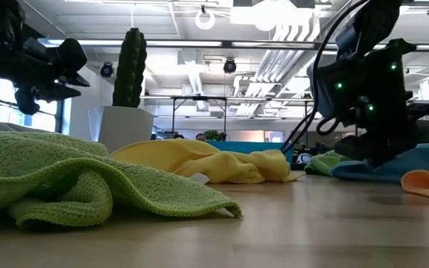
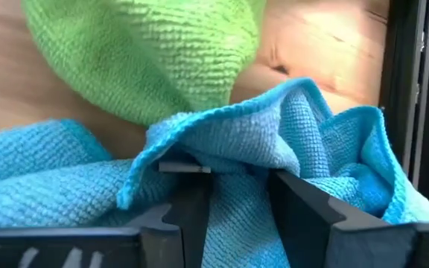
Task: Fold microfiber towels
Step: Adjust the microfiber towels
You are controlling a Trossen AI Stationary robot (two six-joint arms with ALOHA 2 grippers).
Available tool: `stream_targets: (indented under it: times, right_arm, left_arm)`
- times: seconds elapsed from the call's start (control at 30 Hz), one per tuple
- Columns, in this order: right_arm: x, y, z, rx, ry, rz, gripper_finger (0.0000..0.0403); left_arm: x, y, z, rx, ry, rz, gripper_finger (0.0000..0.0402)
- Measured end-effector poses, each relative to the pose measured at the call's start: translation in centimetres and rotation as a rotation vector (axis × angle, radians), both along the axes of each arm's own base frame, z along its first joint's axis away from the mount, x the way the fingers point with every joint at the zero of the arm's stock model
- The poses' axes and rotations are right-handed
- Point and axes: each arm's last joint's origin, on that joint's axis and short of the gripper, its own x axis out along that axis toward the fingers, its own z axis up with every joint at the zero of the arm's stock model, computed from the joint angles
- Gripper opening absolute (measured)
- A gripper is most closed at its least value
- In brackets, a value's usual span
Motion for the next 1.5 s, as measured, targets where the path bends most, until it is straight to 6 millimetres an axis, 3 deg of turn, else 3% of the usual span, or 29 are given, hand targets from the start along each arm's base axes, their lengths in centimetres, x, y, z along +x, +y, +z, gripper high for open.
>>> stream_targets:
  times: [0.23,0.47,0.63,0.8,0.93,1.5]
  right_arm:
    - [-0.4,0.1,1.1,-0.071,-0.059,-0.056,0.0133]
    - [-0.4,0.1,3.7,-0.109,-0.287,-0.068,0.0133]
    - [1.1,0.2,5.1,-0.048,-0.481,0.108,0.0133]
    - [2.9,0.9,5.7,0.179,-0.617,0.380,0.0133]
    - [3.7,1.2,5.4,0.268,-0.642,0.474,0.0133]
    - [4.6,1.2,1.0,0.346,-0.439,0.430,0.0133]
  left_arm:
    - [0.0,0.0,0.0,0.000,0.000,0.000,0.0147]
    - [0.0,0.0,0.0,0.000,0.000,0.000,0.0147]
    - [0.0,0.0,0.0,0.000,0.000,0.000,0.0147]
    - [0.0,0.0,0.0,0.000,0.000,0.000,0.0147]
    - [0.0,0.0,0.0,0.000,-0.001,0.000,0.0147]
    - [0.0,0.0,0.0,0.000,0.000,0.000,0.0147]
